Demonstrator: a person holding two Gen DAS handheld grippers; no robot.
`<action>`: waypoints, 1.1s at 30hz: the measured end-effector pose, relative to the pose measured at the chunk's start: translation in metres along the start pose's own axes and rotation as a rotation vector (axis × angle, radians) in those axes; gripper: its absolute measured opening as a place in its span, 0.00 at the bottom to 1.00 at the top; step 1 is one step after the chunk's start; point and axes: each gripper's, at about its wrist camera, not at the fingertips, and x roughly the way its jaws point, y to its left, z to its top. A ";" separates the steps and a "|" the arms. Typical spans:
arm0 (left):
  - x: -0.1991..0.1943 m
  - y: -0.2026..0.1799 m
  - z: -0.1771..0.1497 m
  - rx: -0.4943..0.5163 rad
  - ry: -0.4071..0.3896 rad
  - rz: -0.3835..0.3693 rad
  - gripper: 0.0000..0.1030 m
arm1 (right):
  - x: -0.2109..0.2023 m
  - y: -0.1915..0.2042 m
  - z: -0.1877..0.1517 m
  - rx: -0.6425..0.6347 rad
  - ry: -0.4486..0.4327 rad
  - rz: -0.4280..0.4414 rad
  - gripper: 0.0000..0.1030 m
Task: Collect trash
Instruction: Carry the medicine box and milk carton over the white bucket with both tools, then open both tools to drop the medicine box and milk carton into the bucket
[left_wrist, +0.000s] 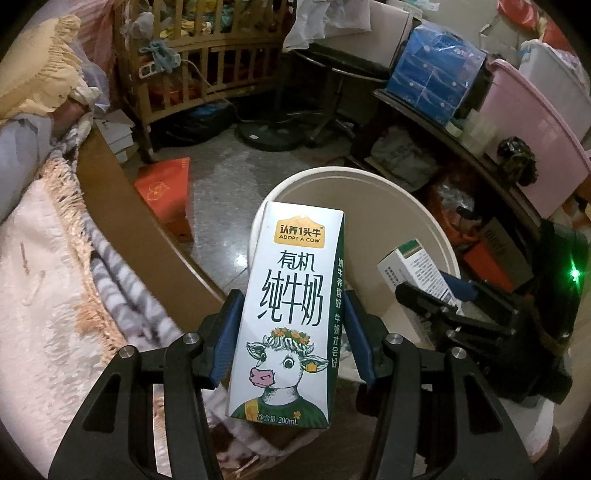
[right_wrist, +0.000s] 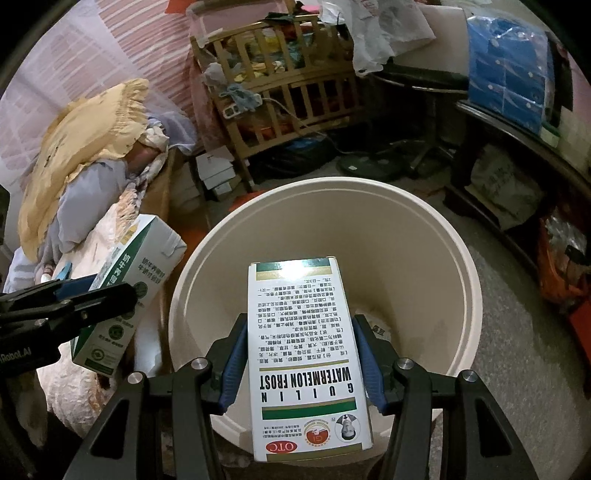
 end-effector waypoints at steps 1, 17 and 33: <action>0.001 0.000 0.001 0.000 0.000 -0.002 0.51 | 0.001 -0.001 0.000 0.003 0.002 -0.002 0.51; 0.017 0.001 0.007 -0.027 0.006 -0.014 0.51 | 0.004 -0.013 0.000 0.051 0.005 -0.034 0.51; 0.018 0.007 0.012 -0.089 -0.016 -0.111 0.52 | 0.006 -0.025 0.001 0.108 -0.001 -0.041 0.52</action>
